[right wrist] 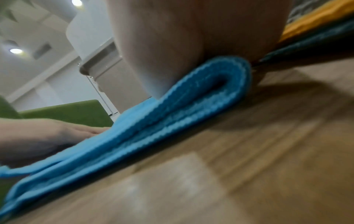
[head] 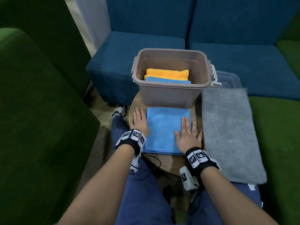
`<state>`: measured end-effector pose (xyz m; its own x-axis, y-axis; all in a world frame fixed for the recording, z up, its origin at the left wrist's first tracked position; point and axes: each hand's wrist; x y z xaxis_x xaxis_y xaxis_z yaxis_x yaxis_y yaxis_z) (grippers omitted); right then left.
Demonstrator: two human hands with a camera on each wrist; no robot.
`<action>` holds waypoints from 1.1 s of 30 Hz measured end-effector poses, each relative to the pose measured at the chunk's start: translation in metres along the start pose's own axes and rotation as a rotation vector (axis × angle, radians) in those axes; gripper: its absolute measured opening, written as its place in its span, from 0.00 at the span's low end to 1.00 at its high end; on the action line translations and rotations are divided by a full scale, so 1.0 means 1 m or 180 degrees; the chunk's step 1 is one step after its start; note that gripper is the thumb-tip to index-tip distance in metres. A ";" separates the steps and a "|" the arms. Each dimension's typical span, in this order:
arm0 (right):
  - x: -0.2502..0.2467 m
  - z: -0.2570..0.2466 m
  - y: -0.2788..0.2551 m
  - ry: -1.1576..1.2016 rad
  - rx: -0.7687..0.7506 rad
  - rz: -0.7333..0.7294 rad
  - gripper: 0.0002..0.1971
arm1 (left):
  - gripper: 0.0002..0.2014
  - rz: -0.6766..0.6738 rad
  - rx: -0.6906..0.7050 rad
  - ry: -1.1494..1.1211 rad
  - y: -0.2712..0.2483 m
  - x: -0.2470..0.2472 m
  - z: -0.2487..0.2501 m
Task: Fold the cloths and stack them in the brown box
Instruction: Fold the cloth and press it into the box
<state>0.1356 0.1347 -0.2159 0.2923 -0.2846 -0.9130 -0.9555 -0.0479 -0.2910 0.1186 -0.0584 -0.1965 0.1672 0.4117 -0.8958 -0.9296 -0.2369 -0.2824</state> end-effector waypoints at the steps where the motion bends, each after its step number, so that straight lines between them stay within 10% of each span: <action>1: 0.001 -0.003 -0.001 0.0012 -0.0021 -0.0009 0.34 | 0.39 0.0206 0.0076 0.0097 -0.003 -0.003 0.009; 8: 0.001 0.001 -0.012 0.0290 -0.0159 -0.0073 0.35 | 0.16 0.0166 -0.0517 -0.0129 -0.019 -0.016 0.021; 33: -0.013 0.014 -0.023 0.0079 -0.0284 -0.0330 0.47 | 0.13 0.0483 -0.0948 -0.1751 -0.026 0.003 -0.018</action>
<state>0.1548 0.1531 -0.2012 0.3897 -0.2973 -0.8716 -0.9202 -0.1629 -0.3559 0.1490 -0.0669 -0.1980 -0.2254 0.7268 -0.6488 -0.7853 -0.5297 -0.3206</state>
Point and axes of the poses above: each hand's wrist, its own y-axis towards the middle knuckle, its own x-axis out of the palm, z = x × y, and after that the axes turned 8 degrees about z, right-handed
